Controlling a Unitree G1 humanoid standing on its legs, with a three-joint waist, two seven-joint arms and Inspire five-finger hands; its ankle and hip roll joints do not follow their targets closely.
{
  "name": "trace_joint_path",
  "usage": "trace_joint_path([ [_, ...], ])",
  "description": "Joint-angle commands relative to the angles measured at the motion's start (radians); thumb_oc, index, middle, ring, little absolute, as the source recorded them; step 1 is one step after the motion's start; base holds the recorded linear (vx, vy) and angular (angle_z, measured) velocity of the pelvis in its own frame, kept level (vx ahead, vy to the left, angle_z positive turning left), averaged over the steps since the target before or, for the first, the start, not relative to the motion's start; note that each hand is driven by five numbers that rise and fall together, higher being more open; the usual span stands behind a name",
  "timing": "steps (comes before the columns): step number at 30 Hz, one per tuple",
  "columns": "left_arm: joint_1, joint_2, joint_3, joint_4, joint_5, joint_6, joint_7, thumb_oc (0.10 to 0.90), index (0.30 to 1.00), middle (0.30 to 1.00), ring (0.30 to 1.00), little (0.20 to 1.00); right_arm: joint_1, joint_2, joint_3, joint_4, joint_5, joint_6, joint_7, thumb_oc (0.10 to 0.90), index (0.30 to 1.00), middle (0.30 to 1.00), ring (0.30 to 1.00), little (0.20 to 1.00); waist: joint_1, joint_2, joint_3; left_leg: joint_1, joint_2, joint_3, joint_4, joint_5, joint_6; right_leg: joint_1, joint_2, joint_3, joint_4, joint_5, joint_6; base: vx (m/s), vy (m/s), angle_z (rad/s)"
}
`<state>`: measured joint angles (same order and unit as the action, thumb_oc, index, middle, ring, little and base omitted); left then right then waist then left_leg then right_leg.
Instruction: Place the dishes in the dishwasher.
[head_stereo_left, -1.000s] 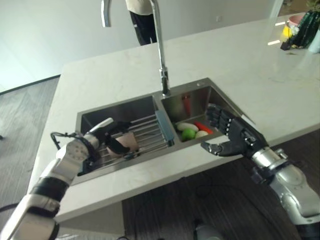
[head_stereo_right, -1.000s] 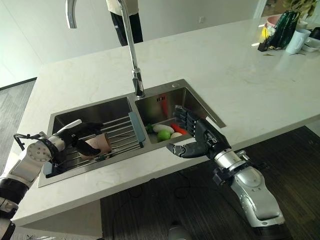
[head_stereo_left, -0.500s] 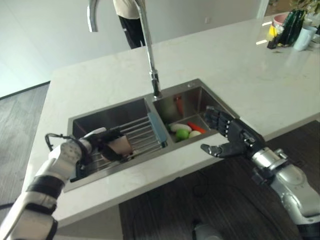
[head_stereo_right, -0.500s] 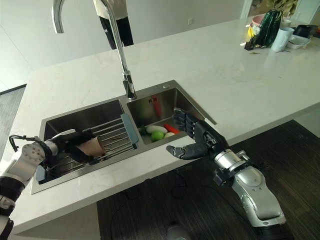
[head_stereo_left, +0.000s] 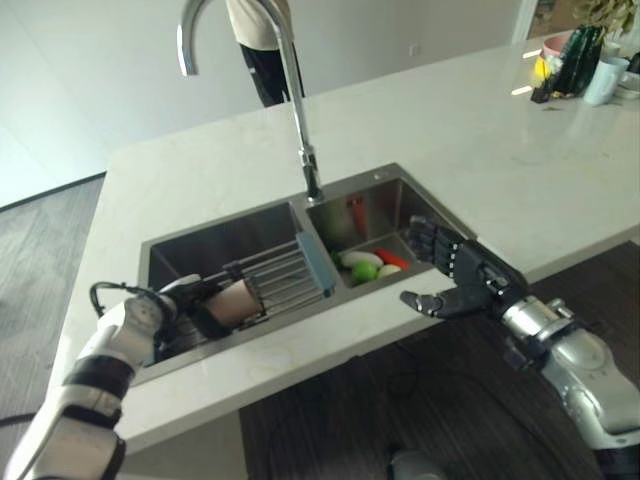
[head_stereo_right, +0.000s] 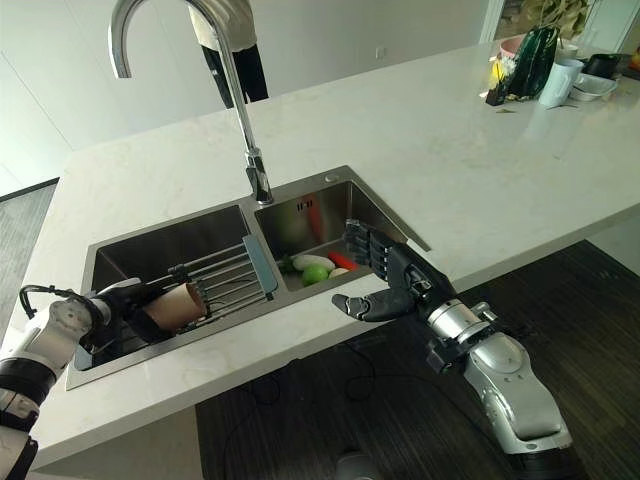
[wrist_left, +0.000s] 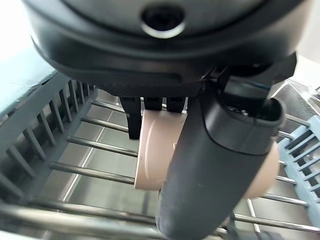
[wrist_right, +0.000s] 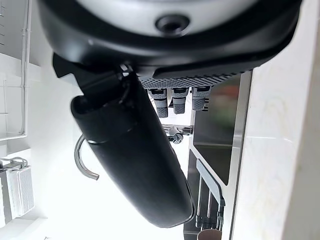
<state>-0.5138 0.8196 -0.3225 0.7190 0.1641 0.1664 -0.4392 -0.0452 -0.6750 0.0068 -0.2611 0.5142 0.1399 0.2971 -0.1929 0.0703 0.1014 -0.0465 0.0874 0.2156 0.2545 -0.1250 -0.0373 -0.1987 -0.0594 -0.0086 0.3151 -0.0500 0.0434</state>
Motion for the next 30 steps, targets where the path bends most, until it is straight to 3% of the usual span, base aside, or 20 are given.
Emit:
trace_joint_path([
  [1, -0.015, 0.019, 0.042, -0.006, 0.004, -0.042, 0.052, 0.400, 0.300, 0.300, 0.300, 0.300, -0.073, -0.007, -0.050, -0.079, 0.040, -0.089, 0.001, 0.800, 0.900, 0.900, 0.900, 0.900, -0.004, -0.002, -0.052, 0.006, 0.037, 0.009, 0.046, -0.079, -0.025, 0.076, -0.016, -0.008, -0.015, -0.077, 0.105, 0.00, 0.000, 0.00],
  [4, -0.013, 0.023, 0.056, -0.033, -0.052, -0.070, 0.097, 0.400, 0.300, 0.300, 0.300, 0.300, -0.064, -0.007, -0.053, -0.078, 0.041, -0.091, 0.006, 0.800, 0.900, 0.900, 0.900, 0.900, -0.004, -0.005, -0.051, 0.007, 0.037, 0.010, 0.046, -0.079, -0.025, 0.077, -0.016, -0.009, -0.015, -0.076, 0.105, 0.00, 0.000, 0.00],
  [11, 0.012, 0.026, 0.150, -0.148, -0.224, -0.206, 0.312, 0.400, 0.300, 0.300, 0.300, 0.300, -0.041, 0.007, -0.070, -0.070, 0.039, -0.106, 0.013, 0.800, 0.900, 0.900, 0.900, 0.900, 0.011, -0.018, -0.054, 0.003, 0.035, 0.004, 0.046, -0.078, -0.027, 0.079, -0.022, -0.018, -0.015, -0.078, 0.103, 0.00, -0.005, 0.00],
  [14, 0.108, 0.009, 0.313, -0.349, -0.252, -0.329, 0.486, 0.400, 0.300, 0.300, 0.300, 0.300, -0.008, 0.047, -0.102, -0.083, 0.023, -0.111, 0.002, 0.800, 0.900, 0.900, 0.900, 0.900, 0.042, -0.034, -0.055, -0.005, 0.028, -0.018, 0.046, -0.079, -0.026, 0.083, -0.031, -0.031, -0.015, -0.082, 0.100, 0.01, -0.073, 0.02],
  [18, 0.244, -0.045, 0.469, -0.621, -0.225, -0.416, 0.607, 0.400, 0.300, 0.300, 0.300, 0.300, 0.022, 0.093, -0.126, -0.100, 0.002, -0.114, -0.008, 0.800, 0.900, 0.900, 0.900, 0.900, 0.082, -0.050, -0.056, -0.014, 0.025, -0.049, 0.046, -0.077, -0.028, 0.089, -0.042, -0.051, -0.015, -0.091, 0.093, 0.01, -0.078, 0.15],
  [24, 0.378, -0.103, 0.598, -0.794, -0.206, -0.545, 0.744, 0.400, 0.300, 0.300, 0.300, 0.300, 0.026, 0.135, -0.127, -0.134, -0.013, -0.119, -0.042, 0.800, 0.900, 0.900, 0.900, 0.900, 0.129, -0.059, -0.056, -0.021, 0.020, -0.088, 0.046, -0.068, -0.034, 0.101, -0.052, -0.084, -0.015, -0.100, 0.086, 0.02, -0.091, 0.30],
  [27, 0.464, -0.141, 0.689, -0.902, -0.209, -0.621, 0.772, 0.400, 0.300, 0.300, 0.300, 0.300, 0.013, 0.158, -0.138, -0.159, -0.024, -0.165, -0.093, 0.800, 0.900, 0.900, 0.900, 0.900, 0.169, -0.065, -0.054, -0.022, 0.026, -0.109, 0.046, -0.056, -0.047, 0.109, -0.057, -0.114, -0.015, -0.104, 0.078, 0.05, -0.133, 0.25],
  [30, 0.583, -0.226, 0.810, -0.996, -0.331, -0.697, 0.802, 0.400, 0.300, 0.300, 0.300, 0.300, 0.016, 0.187, -0.180, -0.194, 0.011, -0.243, -0.124, 0.800, 0.900, 0.900, 0.900, 0.900, 0.234, -0.067, -0.033, -0.046, 0.039, -0.131, 0.046, -0.003, -0.079, 0.123, -0.068, -0.163, -0.015, -0.103, 0.066, 0.06, -0.119, 0.40],
])
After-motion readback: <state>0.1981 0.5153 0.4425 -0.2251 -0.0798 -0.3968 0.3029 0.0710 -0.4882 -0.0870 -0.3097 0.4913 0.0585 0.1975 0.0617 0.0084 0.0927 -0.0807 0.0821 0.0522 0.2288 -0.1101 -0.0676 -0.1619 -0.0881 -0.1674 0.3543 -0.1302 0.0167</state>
